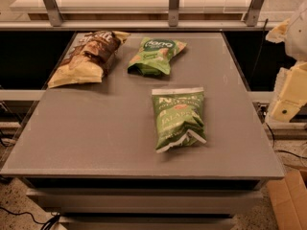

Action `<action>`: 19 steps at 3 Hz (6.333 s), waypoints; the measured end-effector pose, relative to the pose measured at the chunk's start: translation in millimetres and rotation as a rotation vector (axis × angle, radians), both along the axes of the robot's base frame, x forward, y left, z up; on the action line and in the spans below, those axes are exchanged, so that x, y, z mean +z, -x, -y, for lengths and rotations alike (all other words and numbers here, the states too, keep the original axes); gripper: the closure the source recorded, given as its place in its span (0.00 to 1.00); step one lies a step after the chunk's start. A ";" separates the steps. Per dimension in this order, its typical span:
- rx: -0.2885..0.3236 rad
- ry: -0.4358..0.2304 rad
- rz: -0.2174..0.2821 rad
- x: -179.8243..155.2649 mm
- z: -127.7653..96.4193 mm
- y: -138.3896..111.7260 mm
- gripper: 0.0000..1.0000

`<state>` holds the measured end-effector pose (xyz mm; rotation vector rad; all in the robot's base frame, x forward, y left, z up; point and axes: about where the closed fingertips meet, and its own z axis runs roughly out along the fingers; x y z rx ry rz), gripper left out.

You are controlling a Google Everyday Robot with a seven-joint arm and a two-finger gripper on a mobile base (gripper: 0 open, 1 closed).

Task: Move green jalapeno chip bag near green rice chip bag

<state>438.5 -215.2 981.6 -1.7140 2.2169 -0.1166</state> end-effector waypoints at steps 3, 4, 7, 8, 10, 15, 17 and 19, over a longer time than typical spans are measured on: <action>0.099 0.036 -0.043 -28.1 -37.7 1.1 0.00; 0.182 0.055 -0.090 -50.5 -64.5 3.4 0.00; 0.399 0.066 -0.184 -107.8 -144.0 3.8 0.00; 0.425 0.059 -0.188 -116.6 -159.6 -5.8 0.00; 0.396 0.057 -0.204 -139.0 -160.3 -24.3 0.41; 0.406 0.067 -0.170 -124.9 -157.9 -47.8 1.00; 0.431 0.148 -0.031 -87.5 -161.0 -108.3 1.00; 0.406 0.205 0.100 -53.8 -162.0 -168.6 1.00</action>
Offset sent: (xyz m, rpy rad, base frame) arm 0.0024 0.0288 -0.0263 -0.0448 0.0386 0.0729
